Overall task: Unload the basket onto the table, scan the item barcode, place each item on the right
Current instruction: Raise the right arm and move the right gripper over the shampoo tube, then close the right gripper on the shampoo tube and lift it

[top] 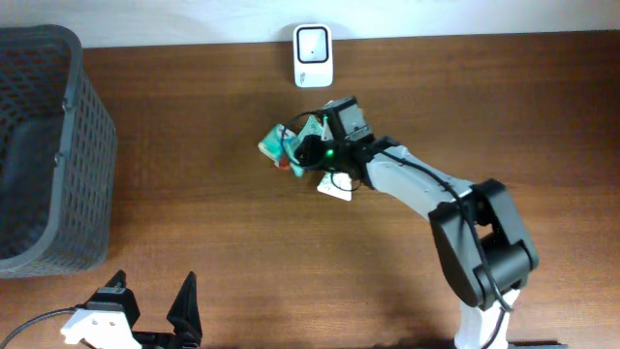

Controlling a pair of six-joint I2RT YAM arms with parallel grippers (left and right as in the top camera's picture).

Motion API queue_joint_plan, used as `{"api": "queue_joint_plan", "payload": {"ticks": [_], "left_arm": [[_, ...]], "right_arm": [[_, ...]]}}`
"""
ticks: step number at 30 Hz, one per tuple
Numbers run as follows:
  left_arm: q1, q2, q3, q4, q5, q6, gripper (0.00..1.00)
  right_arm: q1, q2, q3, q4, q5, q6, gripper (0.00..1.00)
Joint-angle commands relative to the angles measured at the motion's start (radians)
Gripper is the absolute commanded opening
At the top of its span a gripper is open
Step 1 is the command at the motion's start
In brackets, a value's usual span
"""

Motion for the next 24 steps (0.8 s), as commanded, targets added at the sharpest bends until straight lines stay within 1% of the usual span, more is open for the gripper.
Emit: {"api": "queue_joint_plan", "payload": {"ticks": [1, 3, 4, 6, 8, 10, 12, 16, 20, 24], "left_arm": [[0.002, -0.007, -0.002, 0.002, -0.007, -0.002, 0.99], [0.002, -0.007, -0.002, 0.002, -0.007, -0.002, 0.99], [0.002, -0.007, -0.002, 0.002, -0.007, -0.002, 0.99], [0.002, -0.007, -0.002, 0.002, -0.007, -0.002, 0.99], [0.002, -0.007, -0.002, 0.002, -0.007, -0.002, 0.99], [0.002, -0.007, -0.002, 0.002, -0.007, -0.002, 0.99], [0.002, -0.007, -0.002, 0.002, -0.007, -0.002, 0.99], [0.002, -0.007, -0.002, 0.002, -0.007, -0.002, 0.99], [0.002, -0.007, -0.002, 0.002, -0.007, -0.002, 0.99], [0.002, -0.007, -0.002, 0.002, -0.007, -0.002, 0.99]], "right_arm": [[0.040, 0.005, 0.024, 0.012, -0.044, -0.023, 0.41], [0.038, -0.016, 0.059, -0.040, -0.038, -0.073, 0.42], [0.029, -0.029, 0.089, -0.086, -0.030, -0.096, 0.47], [0.008, -0.047, 0.169, -0.205, -0.003, -0.128, 0.52], [-0.022, -0.058, 0.290, -0.379, 0.050, -0.163, 0.55], [-0.048, -0.058, 0.402, -0.532, 0.120, -0.177, 0.63], [-0.079, -0.058, 0.488, -0.652, 0.212, -0.177, 0.63], [-0.116, -0.048, 0.495, -0.678, 0.254, -0.177, 0.64], [-0.113, -0.011, 0.444, -0.685, 0.296, -0.175, 0.64], [-0.114, 0.047, 0.397, -0.681, 0.338, -0.137, 0.64]]}}
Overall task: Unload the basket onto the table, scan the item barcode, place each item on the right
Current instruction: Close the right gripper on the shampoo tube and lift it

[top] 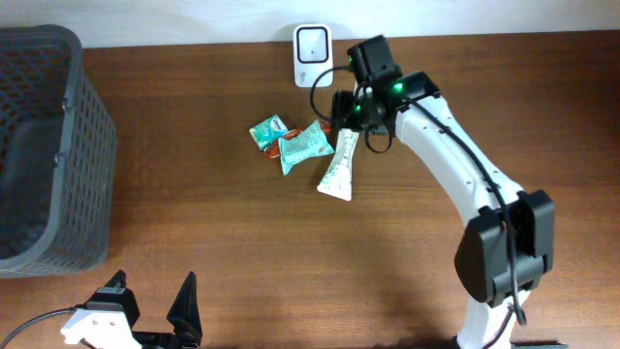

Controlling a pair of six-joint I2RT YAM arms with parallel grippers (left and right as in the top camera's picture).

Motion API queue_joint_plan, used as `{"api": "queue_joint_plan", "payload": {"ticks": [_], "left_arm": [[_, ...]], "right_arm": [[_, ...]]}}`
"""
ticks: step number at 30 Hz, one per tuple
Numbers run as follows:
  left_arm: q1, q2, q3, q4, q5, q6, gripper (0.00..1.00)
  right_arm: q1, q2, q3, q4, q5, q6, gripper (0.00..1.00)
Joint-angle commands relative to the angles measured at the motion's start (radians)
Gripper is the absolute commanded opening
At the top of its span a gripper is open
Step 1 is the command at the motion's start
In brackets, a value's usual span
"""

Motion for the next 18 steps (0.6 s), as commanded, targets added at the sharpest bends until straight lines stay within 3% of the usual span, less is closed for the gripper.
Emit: {"api": "queue_joint_plan", "payload": {"ticks": [1, 8, 14, 18], "left_arm": [[0.002, -0.007, -0.002, 0.002, -0.007, -0.002, 0.99], [0.002, -0.007, -0.002, 0.002, -0.007, -0.002, 0.99], [0.002, -0.007, -0.002, 0.002, -0.007, -0.002, 0.99], [0.002, -0.007, -0.002, 0.002, -0.007, -0.002, 0.99]], "right_arm": [[0.004, 0.081, -0.045, -0.002, 0.068, 0.020, 0.64], [0.008, 0.179, -0.045, 0.003, 0.066, 0.024, 0.63], [0.008, 0.216, -0.047, -0.009, 0.030, 0.024, 0.40], [0.012, 0.216, -0.047, 0.003, 0.024, 0.024, 0.41]]}}
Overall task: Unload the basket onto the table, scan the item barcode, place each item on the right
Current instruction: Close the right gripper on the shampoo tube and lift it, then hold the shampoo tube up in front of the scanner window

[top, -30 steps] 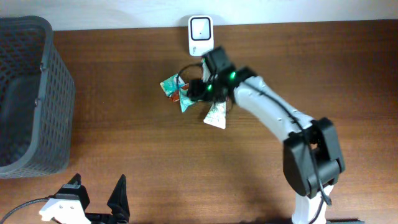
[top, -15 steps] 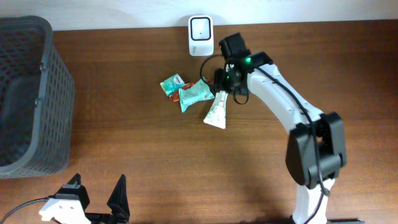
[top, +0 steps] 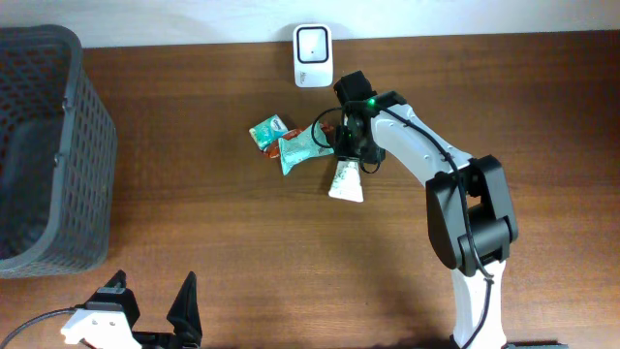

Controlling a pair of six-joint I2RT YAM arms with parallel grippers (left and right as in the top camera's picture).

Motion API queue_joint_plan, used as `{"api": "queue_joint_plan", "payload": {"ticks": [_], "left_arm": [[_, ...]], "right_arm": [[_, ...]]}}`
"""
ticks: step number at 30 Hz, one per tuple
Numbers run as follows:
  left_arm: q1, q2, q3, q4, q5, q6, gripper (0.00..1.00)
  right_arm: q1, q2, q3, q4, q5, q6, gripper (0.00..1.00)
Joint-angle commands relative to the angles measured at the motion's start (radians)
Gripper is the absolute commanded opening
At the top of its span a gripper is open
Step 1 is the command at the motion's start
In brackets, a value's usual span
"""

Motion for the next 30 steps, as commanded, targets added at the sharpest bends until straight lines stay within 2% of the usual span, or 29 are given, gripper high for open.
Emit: {"api": "queue_joint_plan", "payload": {"ticks": [1, 2, 6, 10, 11, 13, 15, 18, 21, 25, 27, 30], "left_arm": [[0.002, -0.007, -0.002, 0.002, -0.007, -0.002, 0.99], [0.002, -0.007, -0.002, 0.002, -0.007, -0.002, 0.99], [0.002, -0.007, -0.002, 0.002, -0.008, -0.002, 0.99], [0.002, -0.007, -0.002, 0.001, -0.008, -0.002, 0.99], [0.002, -0.007, -0.002, 0.001, -0.008, -0.002, 0.99], [0.002, -0.007, -0.002, 0.001, -0.008, -0.002, 0.99], [0.002, -0.007, -0.002, 0.001, -0.008, -0.002, 0.99], [0.002, -0.007, -0.002, 0.001, -0.007, -0.002, 0.99], [0.002, -0.007, -0.002, 0.001, -0.007, -0.002, 0.99], [0.002, -0.007, -0.002, 0.001, -0.007, -0.002, 0.99], [0.002, -0.007, -0.002, 0.001, -0.007, -0.002, 0.99], [0.002, -0.007, -0.002, 0.001, -0.007, -0.002, 0.99]], "right_arm": [[0.009, 0.014, -0.003, 0.006, -0.003, 0.003, 0.41], [0.009, 0.014, -0.004, 0.006, -0.001, 0.003, 0.48], [0.010, 0.014, -0.018, 0.018, 0.002, 0.003, 0.48], [0.010, 0.014, -0.085, 0.078, -0.004, 0.004, 0.34], [0.009, 0.014, -0.098, 0.085, -0.006, 0.003, 0.29], [0.009, 0.014, -0.103, 0.086, -0.007, 0.003, 0.12], [0.009, 0.014, -0.092, 0.088, -0.011, 0.003, 0.04], [0.007, 0.012, -0.038, 0.075, -0.011, -0.017, 0.04], [0.005, 0.011, 0.114, 0.038, 0.000, -0.129, 0.04], [-0.004, 0.011, 0.303, 0.043, 0.098, -0.192, 0.04], [-0.007, 0.011, 0.369, 0.130, 0.180, -0.192, 0.04], [-0.010, 0.015, 0.372, 0.335, 0.199, -0.192, 0.04]]}}
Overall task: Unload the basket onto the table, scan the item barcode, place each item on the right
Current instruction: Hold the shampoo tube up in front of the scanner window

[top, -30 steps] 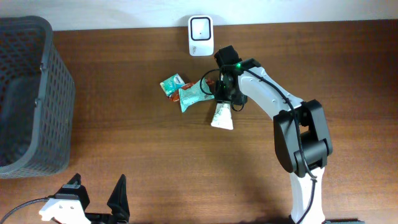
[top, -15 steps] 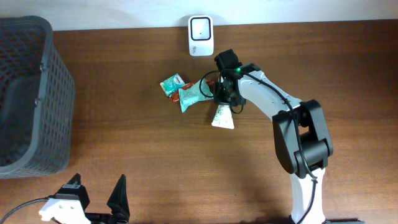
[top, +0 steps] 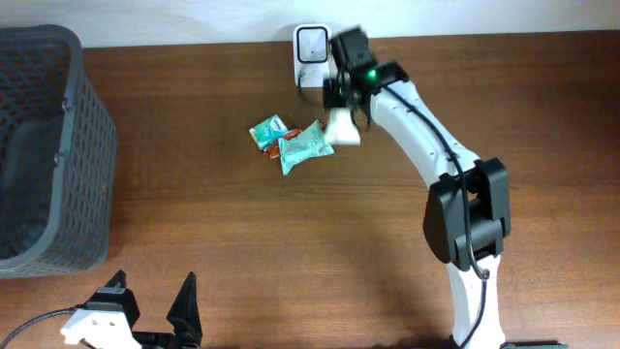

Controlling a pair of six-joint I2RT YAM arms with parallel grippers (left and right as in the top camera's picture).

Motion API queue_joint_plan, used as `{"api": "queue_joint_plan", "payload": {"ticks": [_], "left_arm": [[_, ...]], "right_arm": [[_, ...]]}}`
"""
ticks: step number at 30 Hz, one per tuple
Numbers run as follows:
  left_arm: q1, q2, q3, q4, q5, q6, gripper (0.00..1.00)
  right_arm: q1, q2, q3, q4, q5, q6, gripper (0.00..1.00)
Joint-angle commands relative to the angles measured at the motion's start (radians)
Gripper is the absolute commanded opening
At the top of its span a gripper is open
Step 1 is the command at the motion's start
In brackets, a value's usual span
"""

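A white-and-green pouch (top: pixel 342 129) hangs off the table just below and right of the white scanner (top: pixel 311 44) at the back edge. My right gripper (top: pixel 338 101) is shut on the pouch's upper end, with the arm stretched toward the scanner. Two teal snack packets (top: pixel 270 131) (top: pixel 304 145) lie on the wood left of the pouch. Far from all of this, my left gripper (top: pixel 147 308) rests open at the front left corner. No barcode can be made out on the pouch.
A tall dark mesh basket (top: pixel 58 145) fills the left side of the brown table (top: pixel 291 252). The right arm's base stands at the front right, its links running diagonally up to the scanner.
My right gripper was down on the top end of the pouch lying on the table. Now the pouch is off the table in it, farther back and close to the scanner.
My right gripper was first low over the pile of packets. Then it stood near the scanner with the pouch lying flat beside the packets. Then it was down on the pouch's top end, and now it holds the pouch up by the scanner. The left arm stayed still.
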Motion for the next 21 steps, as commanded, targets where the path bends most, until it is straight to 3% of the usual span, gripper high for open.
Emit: {"api": "queue_joint_plan", "payload": {"ticks": [1, 11, 21], "left_arm": [[0.002, -0.007, -0.002, 0.001, -0.007, -0.002, 0.99], [0.002, -0.007, -0.002, 0.001, -0.007, -0.002, 0.99], [0.002, -0.007, -0.002, -0.009, -0.007, -0.002, 0.99]], "right_arm": [[-0.008, -0.023, 0.041, 0.169, 0.087, -0.024, 0.04], [-0.003, 0.134, 0.041, 0.670, -0.030, -0.022, 0.04], [-0.002, 0.148, 0.041, 0.672, -0.029, -0.023, 0.04]]}}
